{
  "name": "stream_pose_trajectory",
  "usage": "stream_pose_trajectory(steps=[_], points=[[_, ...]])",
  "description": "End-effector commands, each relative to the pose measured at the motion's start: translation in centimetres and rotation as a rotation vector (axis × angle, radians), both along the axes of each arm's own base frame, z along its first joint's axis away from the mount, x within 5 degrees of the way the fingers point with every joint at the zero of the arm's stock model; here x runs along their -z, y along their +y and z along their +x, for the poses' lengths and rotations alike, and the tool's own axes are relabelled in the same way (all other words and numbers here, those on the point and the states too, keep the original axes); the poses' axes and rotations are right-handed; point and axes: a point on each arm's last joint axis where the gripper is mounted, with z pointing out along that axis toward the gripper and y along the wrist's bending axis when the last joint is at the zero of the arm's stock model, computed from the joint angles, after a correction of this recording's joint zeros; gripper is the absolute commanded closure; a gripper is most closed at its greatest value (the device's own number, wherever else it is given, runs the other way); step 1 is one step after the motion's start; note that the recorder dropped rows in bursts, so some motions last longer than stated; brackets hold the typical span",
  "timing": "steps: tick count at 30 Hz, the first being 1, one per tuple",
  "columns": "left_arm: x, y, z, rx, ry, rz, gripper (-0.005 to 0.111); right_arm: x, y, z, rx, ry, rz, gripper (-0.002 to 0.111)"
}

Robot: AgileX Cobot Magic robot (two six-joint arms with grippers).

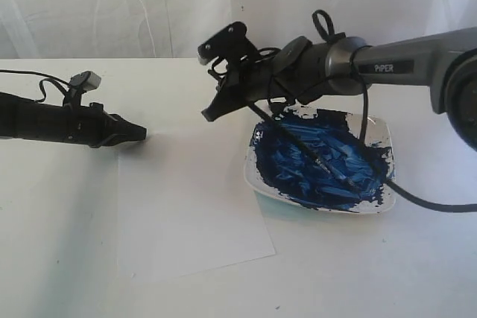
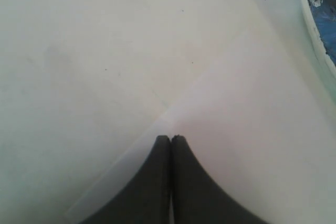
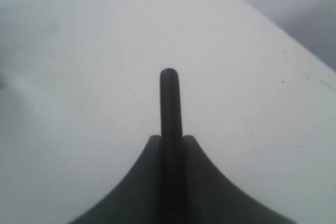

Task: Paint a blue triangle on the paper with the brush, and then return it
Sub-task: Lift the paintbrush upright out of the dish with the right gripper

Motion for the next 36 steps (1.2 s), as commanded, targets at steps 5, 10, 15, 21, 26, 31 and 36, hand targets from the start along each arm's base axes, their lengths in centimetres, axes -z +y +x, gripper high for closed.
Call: stream_pose_trajectory(steps=[5, 10, 15, 21, 26, 31, 36], points=[[0.8, 0.2, -0.3, 0.015, 0.017, 0.034, 0.107, -2.7, -1.6, 1.0, 0.136, 0.001, 0.126, 0.108], [0.8, 0.2, -0.3, 0.015, 0.017, 0.034, 0.107, -3.1, -2.4, 1.8, 0.243, -0.026, 0.169, 0.108], [0.8, 0.2, -0.3, 0.015, 0.017, 0.034, 0.107, -4.1, -3.0, 2.2, 0.352, -0.037, 0.247, 0.108], [0.8, 0.2, -0.3, 0.015, 0.017, 0.034, 0.107, -6.3, -3.7, 2.3, 0.435, -0.097, 0.335, 0.108], [0.8, 0.2, -0.3, 0.015, 0.017, 0.034, 0.107, -7.5, -4.5, 2.5, 0.553, -0.157, 0.55, 0.108], [0.8, 0.2, -0.3, 0.015, 0.017, 0.034, 0.107, -7.0, -5.0, 1.7, 0.537, -0.237, 0.757, 0.108], [0.8, 0.2, -0.3, 0.015, 0.017, 0.034, 0.107, -5.8, -6.7, 1.0, 0.599, -0.333, 0.866, 0.108]])
